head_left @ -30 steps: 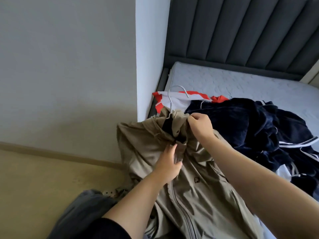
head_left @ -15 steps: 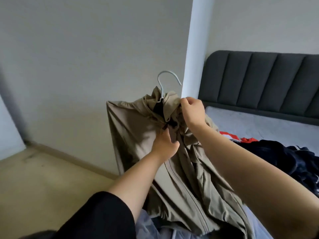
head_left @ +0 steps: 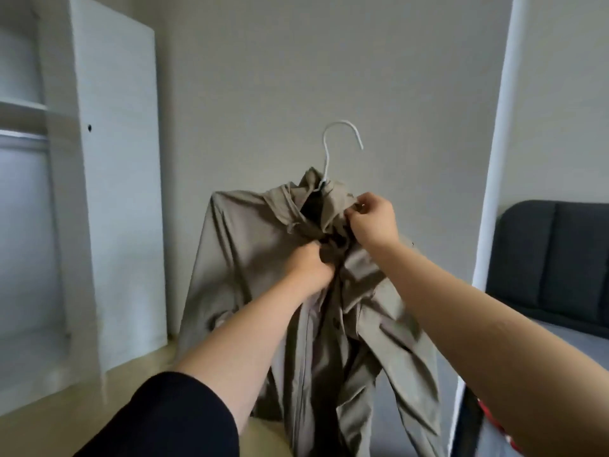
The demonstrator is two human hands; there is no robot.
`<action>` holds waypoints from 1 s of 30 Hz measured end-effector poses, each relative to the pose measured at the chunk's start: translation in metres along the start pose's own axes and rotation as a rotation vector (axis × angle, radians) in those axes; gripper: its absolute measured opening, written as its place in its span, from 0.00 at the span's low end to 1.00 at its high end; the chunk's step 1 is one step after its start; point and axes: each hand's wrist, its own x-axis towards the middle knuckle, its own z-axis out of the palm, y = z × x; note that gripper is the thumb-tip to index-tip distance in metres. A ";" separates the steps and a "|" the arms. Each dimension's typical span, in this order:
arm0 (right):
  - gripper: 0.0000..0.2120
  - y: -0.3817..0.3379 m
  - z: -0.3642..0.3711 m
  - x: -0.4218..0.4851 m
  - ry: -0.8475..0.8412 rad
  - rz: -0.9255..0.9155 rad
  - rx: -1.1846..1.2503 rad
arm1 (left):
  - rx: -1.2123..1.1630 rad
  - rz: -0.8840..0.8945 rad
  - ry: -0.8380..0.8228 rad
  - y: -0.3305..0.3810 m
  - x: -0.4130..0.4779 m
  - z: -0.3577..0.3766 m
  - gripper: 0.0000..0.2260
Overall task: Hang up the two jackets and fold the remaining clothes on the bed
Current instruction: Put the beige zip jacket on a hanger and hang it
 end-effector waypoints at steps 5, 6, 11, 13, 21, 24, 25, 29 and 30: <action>0.11 0.012 0.053 0.019 -0.077 0.084 0.038 | 0.250 0.301 0.612 -0.060 0.007 -0.086 0.08; 0.13 0.013 0.066 0.020 -0.104 0.079 0.057 | 0.314 0.333 0.617 -0.071 0.015 -0.100 0.09; 0.14 0.005 0.123 0.025 -0.173 0.011 0.149 | 0.487 0.037 0.048 -0.120 0.046 -0.140 0.10; 0.13 0.002 0.141 0.027 -0.202 -0.030 0.180 | 0.521 -0.003 0.099 -0.135 0.049 -0.148 0.13; 0.13 0.019 0.158 0.052 -0.003 -0.031 -0.113 | 0.337 -0.105 0.370 -0.188 0.042 -0.174 0.19; 0.16 0.039 0.157 0.049 -0.308 -0.152 -0.586 | 0.327 -0.119 0.415 -0.196 0.040 -0.173 0.17; 0.17 0.042 0.158 0.048 -0.349 -0.187 -0.613 | 0.321 -0.111 0.411 -0.199 0.041 -0.171 0.15; 0.15 0.022 0.163 0.044 -0.367 -0.090 -0.074 | 0.304 -0.061 0.360 -0.204 0.041 -0.160 0.13; 0.12 0.013 0.165 0.043 -0.468 -0.007 0.007 | 0.300 -0.043 0.348 -0.204 0.040 -0.155 0.13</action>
